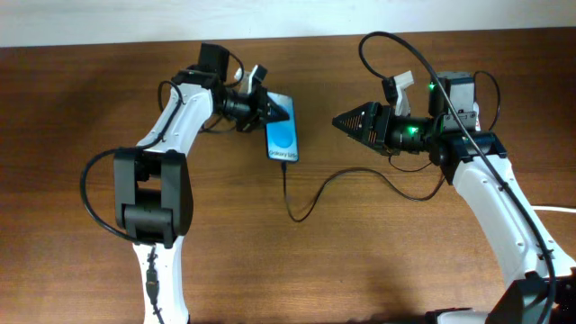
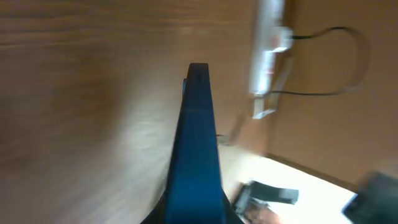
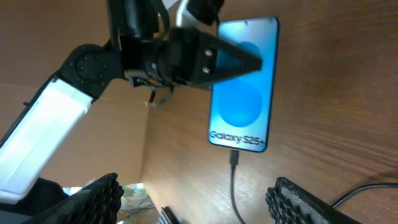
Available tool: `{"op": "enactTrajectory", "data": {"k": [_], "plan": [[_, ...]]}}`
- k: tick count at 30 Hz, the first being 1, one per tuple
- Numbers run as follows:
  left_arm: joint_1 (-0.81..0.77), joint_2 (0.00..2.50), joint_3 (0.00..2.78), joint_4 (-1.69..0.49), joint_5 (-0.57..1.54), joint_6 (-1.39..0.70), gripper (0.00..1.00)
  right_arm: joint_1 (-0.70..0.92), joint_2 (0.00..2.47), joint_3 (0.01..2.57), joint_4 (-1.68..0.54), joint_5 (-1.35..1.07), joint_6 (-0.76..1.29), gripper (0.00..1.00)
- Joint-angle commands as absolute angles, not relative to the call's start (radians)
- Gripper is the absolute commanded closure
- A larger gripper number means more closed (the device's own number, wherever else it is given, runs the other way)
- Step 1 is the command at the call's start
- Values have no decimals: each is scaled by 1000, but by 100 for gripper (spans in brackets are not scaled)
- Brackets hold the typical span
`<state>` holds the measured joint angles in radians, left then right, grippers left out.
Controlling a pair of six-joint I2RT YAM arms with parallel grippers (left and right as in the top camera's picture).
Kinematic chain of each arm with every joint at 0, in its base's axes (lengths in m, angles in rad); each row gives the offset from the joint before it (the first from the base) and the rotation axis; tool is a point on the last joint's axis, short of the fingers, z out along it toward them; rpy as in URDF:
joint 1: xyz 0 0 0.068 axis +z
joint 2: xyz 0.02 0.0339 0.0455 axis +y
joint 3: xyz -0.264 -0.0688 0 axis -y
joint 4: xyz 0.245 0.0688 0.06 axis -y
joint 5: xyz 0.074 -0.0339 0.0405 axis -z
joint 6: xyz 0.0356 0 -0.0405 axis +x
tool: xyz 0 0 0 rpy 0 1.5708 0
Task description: Plug charger to phone and switch on socket
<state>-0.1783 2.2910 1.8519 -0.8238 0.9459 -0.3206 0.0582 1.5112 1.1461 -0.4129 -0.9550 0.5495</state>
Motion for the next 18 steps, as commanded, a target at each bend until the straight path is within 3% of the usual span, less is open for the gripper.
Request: {"op": "enactTrajectory", "data": {"k": [1, 18], "plan": [[-212, 2259, 1804, -829, 762, -244, 100, 52, 1512, 1148, -413, -937, 527, 20], [-281, 2259, 1751, -832, 602, -245, 100, 52, 1512, 1148, -435, -937, 527, 20]]}}
